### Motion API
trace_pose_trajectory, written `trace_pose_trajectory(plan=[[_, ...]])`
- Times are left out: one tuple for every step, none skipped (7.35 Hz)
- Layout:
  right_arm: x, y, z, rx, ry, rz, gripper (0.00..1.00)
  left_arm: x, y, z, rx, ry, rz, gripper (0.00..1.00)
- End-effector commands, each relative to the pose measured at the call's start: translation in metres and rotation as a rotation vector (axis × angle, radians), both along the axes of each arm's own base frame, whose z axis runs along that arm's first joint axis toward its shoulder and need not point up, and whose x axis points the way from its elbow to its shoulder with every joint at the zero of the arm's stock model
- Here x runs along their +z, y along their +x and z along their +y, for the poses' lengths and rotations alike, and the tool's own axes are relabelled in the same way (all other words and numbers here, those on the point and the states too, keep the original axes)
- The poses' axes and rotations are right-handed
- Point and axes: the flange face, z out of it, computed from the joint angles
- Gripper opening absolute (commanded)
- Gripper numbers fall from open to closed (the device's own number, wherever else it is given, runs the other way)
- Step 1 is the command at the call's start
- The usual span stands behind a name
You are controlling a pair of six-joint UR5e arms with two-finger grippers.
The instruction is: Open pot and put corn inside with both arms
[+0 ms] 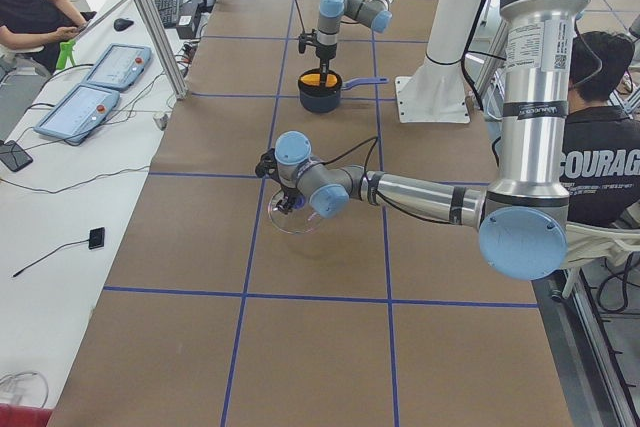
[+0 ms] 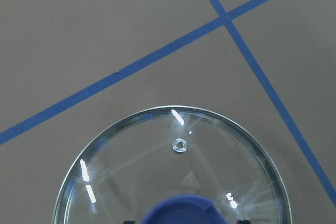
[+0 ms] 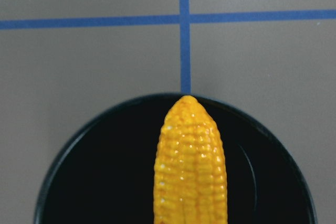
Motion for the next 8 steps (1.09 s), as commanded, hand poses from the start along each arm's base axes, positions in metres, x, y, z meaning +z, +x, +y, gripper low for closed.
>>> trace_pose_trajectory(plan=[[-0.004,0.0,0.002,0.009,0.015,-0.002,0.99,0.002,0.0,0.0,0.0,-0.004,-0.001,0.62],[-0.009,0.006,-0.002,0.018,0.02,-0.012,1.0,0.004,0.001,-0.001,0.001,-0.006,-0.003,0.63],[-0.011,0.021,-0.018,0.031,0.033,-0.018,1.0,0.01,0.003,-0.001,0.004,-0.017,-0.009,0.63],[-0.017,0.038,-0.036,0.053,0.041,-0.03,1.0,0.012,0.006,-0.004,0.003,-0.022,-0.014,0.63],[-0.019,0.049,-0.048,0.066,0.053,-0.032,1.0,0.022,0.009,-0.007,0.002,-0.044,-0.021,0.63],[-0.021,0.059,-0.055,0.056,0.056,-0.041,1.0,0.027,0.011,-0.009,0.005,-0.05,-0.026,0.63],[-0.024,0.065,-0.057,0.056,0.052,-0.053,1.0,0.026,0.011,-0.011,0.002,-0.049,-0.027,0.63],[-0.024,0.066,-0.058,0.056,0.053,-0.052,1.0,0.027,0.011,-0.011,0.0,-0.049,-0.03,0.63]])
